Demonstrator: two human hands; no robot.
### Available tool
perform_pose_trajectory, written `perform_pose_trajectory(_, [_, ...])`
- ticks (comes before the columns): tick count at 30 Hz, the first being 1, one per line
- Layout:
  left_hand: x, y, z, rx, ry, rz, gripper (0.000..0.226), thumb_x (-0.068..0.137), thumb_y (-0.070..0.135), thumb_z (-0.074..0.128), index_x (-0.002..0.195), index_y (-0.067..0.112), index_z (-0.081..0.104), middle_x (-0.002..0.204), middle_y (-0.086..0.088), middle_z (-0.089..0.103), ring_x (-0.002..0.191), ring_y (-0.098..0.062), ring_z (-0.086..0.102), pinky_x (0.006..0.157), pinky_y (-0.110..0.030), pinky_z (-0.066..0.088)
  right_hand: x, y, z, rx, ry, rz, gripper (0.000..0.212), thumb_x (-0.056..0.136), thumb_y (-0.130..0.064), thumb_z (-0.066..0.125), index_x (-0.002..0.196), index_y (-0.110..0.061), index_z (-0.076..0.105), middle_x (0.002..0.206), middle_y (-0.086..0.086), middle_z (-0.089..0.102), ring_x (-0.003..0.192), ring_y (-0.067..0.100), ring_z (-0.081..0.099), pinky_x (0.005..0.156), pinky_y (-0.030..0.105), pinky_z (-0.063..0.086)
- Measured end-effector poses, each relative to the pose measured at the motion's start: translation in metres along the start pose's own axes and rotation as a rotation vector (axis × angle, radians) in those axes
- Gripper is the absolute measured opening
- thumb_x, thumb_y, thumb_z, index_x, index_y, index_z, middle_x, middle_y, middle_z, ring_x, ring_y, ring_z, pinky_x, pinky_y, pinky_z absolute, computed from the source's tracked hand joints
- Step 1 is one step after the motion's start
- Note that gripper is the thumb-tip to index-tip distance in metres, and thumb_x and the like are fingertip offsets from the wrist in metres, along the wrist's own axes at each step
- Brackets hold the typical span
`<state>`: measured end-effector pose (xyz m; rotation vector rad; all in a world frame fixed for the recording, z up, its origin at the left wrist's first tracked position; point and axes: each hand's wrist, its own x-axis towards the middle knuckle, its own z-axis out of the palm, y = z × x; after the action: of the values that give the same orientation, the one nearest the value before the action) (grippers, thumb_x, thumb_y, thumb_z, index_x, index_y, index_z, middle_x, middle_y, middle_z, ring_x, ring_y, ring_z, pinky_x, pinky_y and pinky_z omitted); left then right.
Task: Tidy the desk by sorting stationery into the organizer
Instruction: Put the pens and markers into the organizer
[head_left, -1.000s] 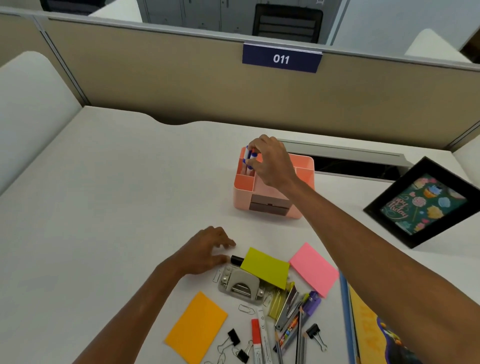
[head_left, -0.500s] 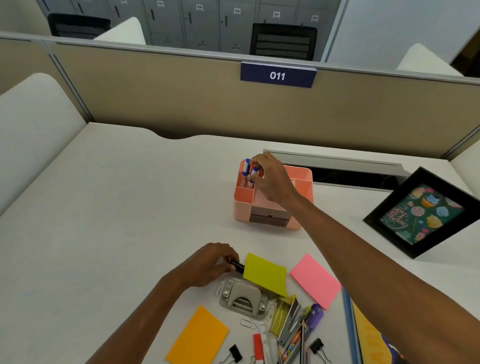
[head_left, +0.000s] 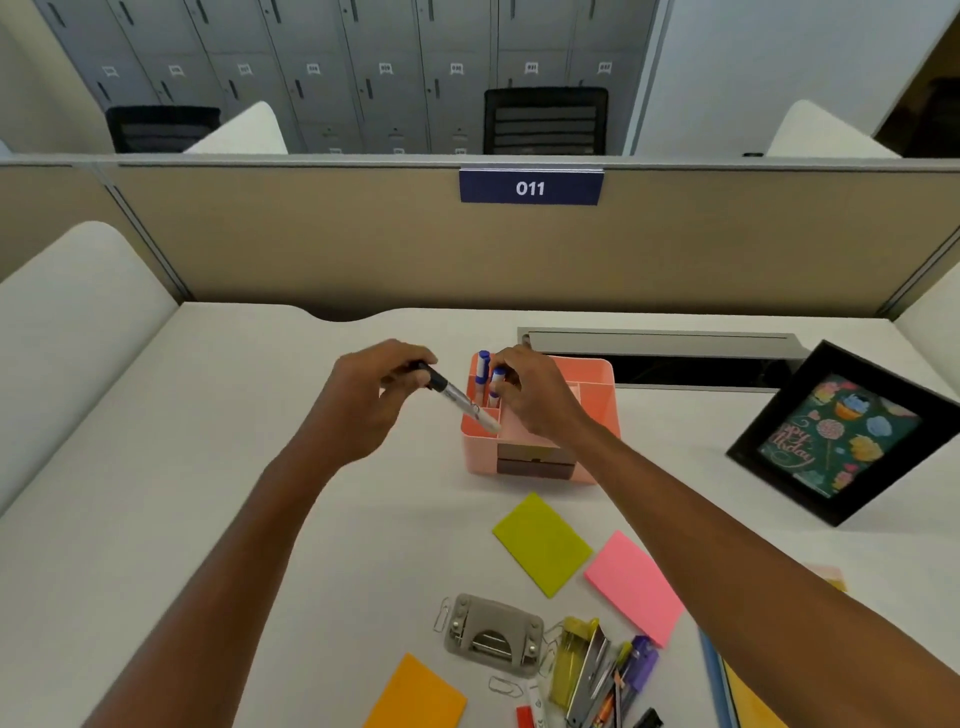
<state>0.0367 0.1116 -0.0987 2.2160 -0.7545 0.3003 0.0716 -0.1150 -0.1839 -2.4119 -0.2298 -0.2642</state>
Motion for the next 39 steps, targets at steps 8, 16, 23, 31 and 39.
perform_pose_trajectory(8, [0.072,-0.022,0.034,0.349,-0.180,0.048,0.020,0.095,0.005,0.047,0.108,0.007,0.063,0.096,-0.005,0.057,0.085,-0.025,0.057,0.074,-0.035,0.048,0.000,0.005,-0.002,-0.005,-0.003,-0.021,0.014,0.088,-0.002,0.060,0.099,-0.006,0.067,0.096,0.007,0.065,0.079,0.015,0.053,0.066,0.018,0.037])
perform_pose_trajectory(16, [0.073,-0.031,0.073,0.475,-0.397,-0.009,0.029,0.092,0.002,0.052,0.119,0.012,0.058,0.112,-0.009,0.064,0.098,-0.028,0.058,0.078,-0.034,0.048,-0.016,0.000,-0.017,0.014,0.049,-0.010,0.026,0.086,-0.009,0.066,0.112,-0.009,0.065,0.102,0.008,0.066,0.078,0.017,0.059,0.070,0.030,0.051])
perform_pose_trajectory(23, [0.060,-0.041,0.097,0.321,-0.290,-0.188,0.011,0.093,0.017,0.057,0.102,0.015,0.051,0.101,-0.012,0.067,0.080,-0.030,0.060,0.072,-0.046,0.055,-0.099,-0.009,-0.073,0.147,0.199,0.082,0.011,0.086,-0.008,0.065,0.096,-0.005,0.068,0.080,-0.002,0.065,0.062,0.010,0.060,0.064,0.024,0.051])
perform_pose_trajectory(31, [0.052,-0.038,0.103,0.223,-0.143,-0.096,0.017,0.090,0.020,0.062,0.101,0.008,0.057,0.102,-0.013,0.068,0.082,-0.024,0.061,0.072,-0.035,0.050,-0.241,0.002,-0.075,0.006,-0.160,0.553,0.013,0.087,-0.021,0.061,0.080,-0.016,0.072,0.073,-0.002,0.069,0.063,0.009,0.063,0.068,0.038,0.056])
perform_pose_trajectory(39, [0.027,-0.043,0.093,0.172,-0.050,-0.145,0.032,0.088,0.022,0.065,0.116,0.012,0.055,0.117,-0.011,0.058,0.090,-0.021,0.062,0.075,-0.030,0.049,-0.309,0.012,-0.049,-0.090,-0.244,0.763,0.015,0.088,-0.023,0.058,0.079,-0.020,0.068,0.081,0.003,0.068,0.071,0.021,0.064,0.067,0.039,0.056])
